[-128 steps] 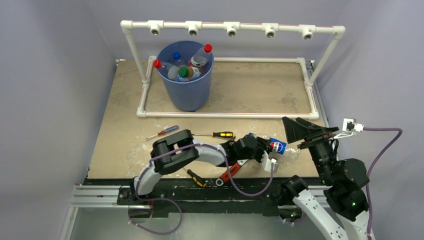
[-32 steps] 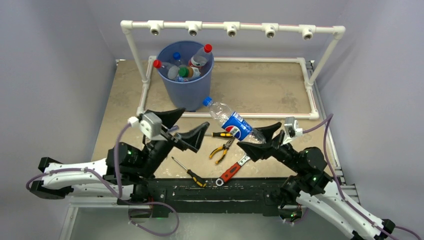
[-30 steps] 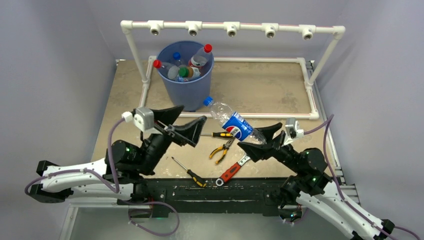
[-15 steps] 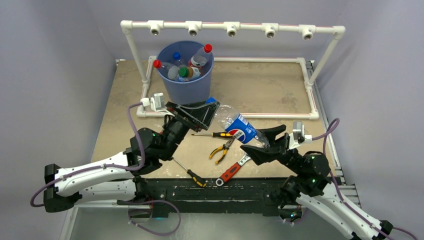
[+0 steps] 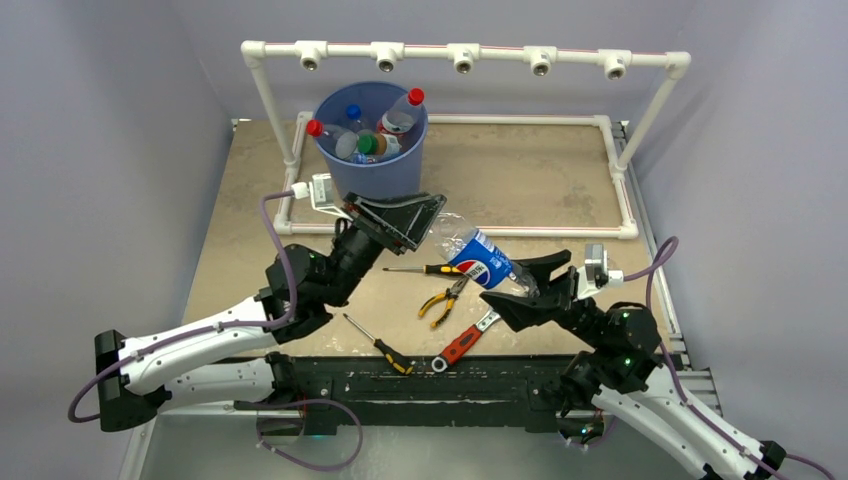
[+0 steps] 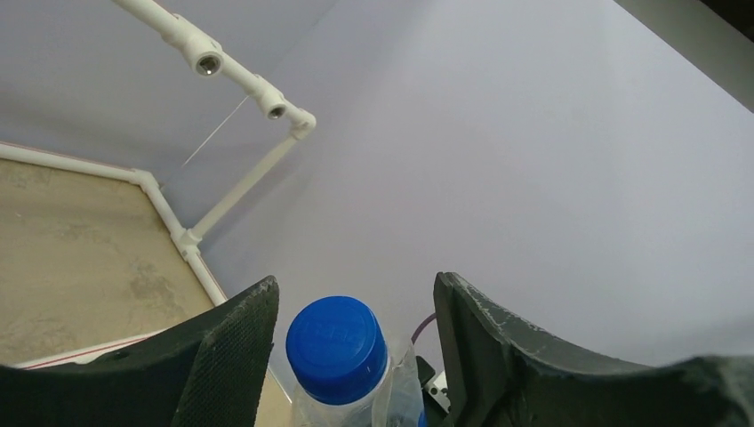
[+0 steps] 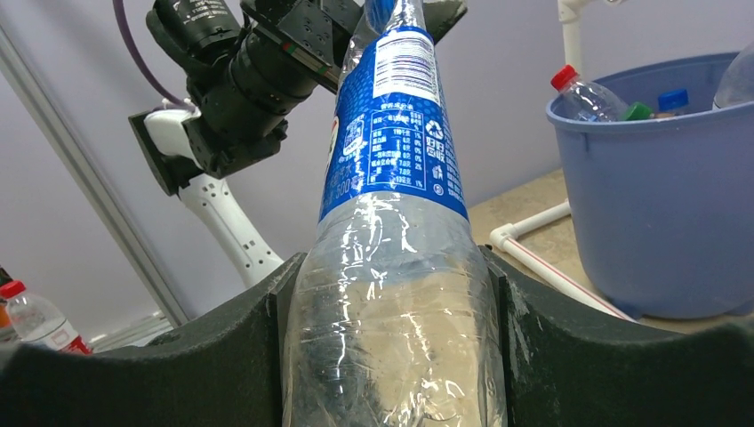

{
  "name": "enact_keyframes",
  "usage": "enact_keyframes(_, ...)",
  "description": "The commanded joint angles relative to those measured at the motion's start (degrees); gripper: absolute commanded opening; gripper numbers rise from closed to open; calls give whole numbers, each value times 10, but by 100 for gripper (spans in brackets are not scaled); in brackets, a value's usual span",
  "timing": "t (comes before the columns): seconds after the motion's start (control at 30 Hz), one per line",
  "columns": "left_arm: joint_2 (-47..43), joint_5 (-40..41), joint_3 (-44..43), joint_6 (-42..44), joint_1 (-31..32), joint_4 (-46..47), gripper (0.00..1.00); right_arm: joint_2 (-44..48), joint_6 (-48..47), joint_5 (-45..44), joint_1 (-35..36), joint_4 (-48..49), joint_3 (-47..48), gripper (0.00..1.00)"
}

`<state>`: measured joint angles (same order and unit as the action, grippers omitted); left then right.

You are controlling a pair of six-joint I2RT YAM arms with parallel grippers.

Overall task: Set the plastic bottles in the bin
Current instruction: Pick up the plastic bottle from the corner of the board, then place the plastic bottle in the trash bin.

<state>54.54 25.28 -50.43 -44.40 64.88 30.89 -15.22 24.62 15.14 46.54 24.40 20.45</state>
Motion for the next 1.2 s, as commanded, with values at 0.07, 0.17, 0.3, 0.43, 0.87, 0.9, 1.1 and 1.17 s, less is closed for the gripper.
enact_keyframes(0.07, 8, -44, -25, -15, -5, 23, 53, 11, 1, 2, 1, 11, 8, 25)
enact_keyframes(0.17, 9, -51, -20, -13, -5, 30, 34, 13, 2, -1, 1, 13, 7, 25)
enact_keyframes(0.3, 9, -53, -24, 10, -5, 34, 0, 12, 8, -6, 1, 3, 8, 31)
enact_keyframes(0.43, 3, -10, -73, 109, -5, -6, 0, 8, 19, -45, 1, -60, 41, 98)
enact_keyframes(0.87, 131, -15, -235, 767, -38, 162, 0, 33, -23, -86, 1, -175, 80, 99)
enact_keyframes(0.9, 141, -29, -240, 777, -50, 162, 0, 30, -23, -84, 1, -174, 78, 99)
enact_keyframes(1.1, 183, -117, -193, 799, -173, 253, 0, 23, -29, -79, 1, -171, 80, 99)
enact_keyframes(1.17, 199, -155, -176, 796, -221, 281, 0, 23, -30, -78, 1, -172, 82, 99)
